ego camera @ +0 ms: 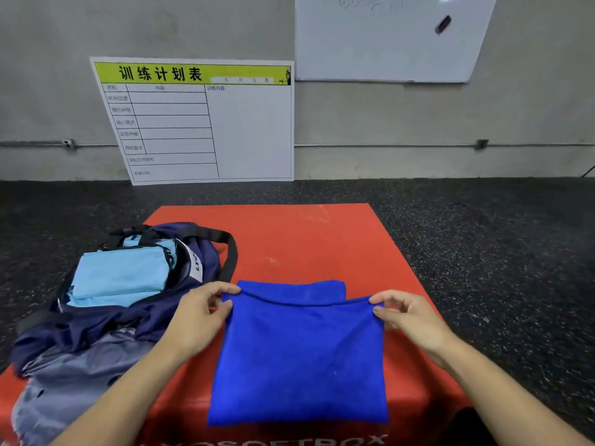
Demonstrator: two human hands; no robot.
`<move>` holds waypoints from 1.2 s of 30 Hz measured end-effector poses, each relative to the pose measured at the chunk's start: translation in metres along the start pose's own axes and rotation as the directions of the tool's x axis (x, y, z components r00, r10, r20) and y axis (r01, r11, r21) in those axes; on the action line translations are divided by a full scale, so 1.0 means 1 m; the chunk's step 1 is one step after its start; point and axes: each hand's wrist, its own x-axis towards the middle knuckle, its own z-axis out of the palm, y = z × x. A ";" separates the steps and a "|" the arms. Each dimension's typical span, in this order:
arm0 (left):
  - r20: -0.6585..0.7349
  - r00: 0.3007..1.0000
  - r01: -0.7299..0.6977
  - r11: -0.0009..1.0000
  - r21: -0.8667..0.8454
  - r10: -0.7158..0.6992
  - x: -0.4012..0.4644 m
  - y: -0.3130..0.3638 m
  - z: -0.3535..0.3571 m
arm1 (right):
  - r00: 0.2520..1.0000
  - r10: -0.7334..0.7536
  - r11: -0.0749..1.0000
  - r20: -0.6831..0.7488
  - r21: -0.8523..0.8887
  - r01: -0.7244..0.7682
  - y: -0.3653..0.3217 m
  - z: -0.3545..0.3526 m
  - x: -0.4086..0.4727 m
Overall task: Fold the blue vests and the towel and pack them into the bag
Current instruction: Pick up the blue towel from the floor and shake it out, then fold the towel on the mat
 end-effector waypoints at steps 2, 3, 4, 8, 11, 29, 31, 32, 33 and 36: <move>-0.004 1.000 0.010 0.999 0.041 -0.010 0.019 -0.013 0.012 | 1.000 0.013 1.000 -0.023 -0.003 -0.013 0.012 0.012 0.031; -0.013 1.000 0.006 0.998 0.058 -0.005 0.027 -0.017 0.015 | 0.999 0.004 1.000 -0.038 -0.015 -0.005 0.013 0.017 0.041; -0.019 1.000 0.002 0.998 0.067 -0.001 0.038 -0.024 0.019 | 0.999 -0.004 1.000 -0.047 -0.017 0.003 0.016 0.022 0.055; -0.029 1.000 0.003 0.995 0.097 0.000 0.084 -0.053 0.034 | 0.996 -0.047 0.993 -0.077 -0.114 0.038 0.030 0.033 0.113; 0.027 0.999 0.030 0.977 0.209 -0.037 0.104 -0.083 0.054 | 0.996 -0.060 0.924 -0.058 -0.382 0.033 0.049 0.041 0.149; 0.315 0.948 -0.222 0.772 0.595 0.030 0.040 -0.070 0.141 | 0.947 -0.127 0.392 0.296 -0.862 0.322 0.081 0.138 0.104; 0.335 0.942 -0.233 0.761 0.605 0.022 0.029 -0.073 0.142 | 0.943 -0.113 0.380 0.314 -0.863 0.333 0.081 0.139 0.094; 0.340 0.940 -0.232 0.758 0.610 0.014 0.025 -0.074 0.140 | 0.941 -0.117 0.387 0.317 -0.858 0.337 0.080 0.139 0.092; 0.335 0.942 -0.235 0.754 0.614 0.020 0.023 -0.073 0.138 | 0.938 -0.132 0.396 0.321 -0.850 0.347 0.077 0.139 0.088; 0.376 0.926 -0.279 0.751 0.598 0.044 0.010 -0.063 0.133 | 0.912 -0.167 0.413 0.376 -0.813 0.411 0.076 0.142 0.072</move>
